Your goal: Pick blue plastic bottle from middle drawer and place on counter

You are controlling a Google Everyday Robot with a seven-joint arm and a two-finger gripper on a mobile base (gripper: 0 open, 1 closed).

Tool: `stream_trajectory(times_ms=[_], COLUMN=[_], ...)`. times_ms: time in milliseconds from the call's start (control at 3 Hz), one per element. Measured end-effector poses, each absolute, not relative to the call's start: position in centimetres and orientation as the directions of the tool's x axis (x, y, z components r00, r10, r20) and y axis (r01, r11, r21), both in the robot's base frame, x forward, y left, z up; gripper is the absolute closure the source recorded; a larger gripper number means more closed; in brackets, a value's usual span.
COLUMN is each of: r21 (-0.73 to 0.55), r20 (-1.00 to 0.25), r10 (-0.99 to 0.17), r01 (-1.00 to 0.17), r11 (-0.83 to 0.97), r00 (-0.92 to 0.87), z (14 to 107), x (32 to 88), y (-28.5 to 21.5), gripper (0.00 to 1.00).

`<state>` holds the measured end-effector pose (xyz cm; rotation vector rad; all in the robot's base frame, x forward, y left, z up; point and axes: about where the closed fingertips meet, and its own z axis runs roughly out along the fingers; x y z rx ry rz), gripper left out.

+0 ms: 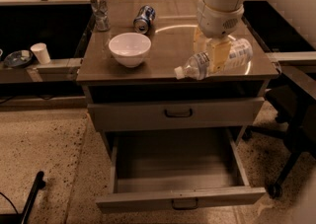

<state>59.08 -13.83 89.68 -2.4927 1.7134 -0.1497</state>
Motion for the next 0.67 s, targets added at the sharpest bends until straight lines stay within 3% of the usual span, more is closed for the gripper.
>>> stream_trajectory(times_ms=[333,667], r21=[-0.072,-0.099], r20=[-0.092,-0.250], r10=[-0.938,-0.934], r01=[-0.942,-0.967], r11=[-0.329,-0.236], r00=[0.334,0.254], z=[87.0,87.7], x=[63.2,66.0], y=[-12.8,-11.0], gripper=[0.75,0.51])
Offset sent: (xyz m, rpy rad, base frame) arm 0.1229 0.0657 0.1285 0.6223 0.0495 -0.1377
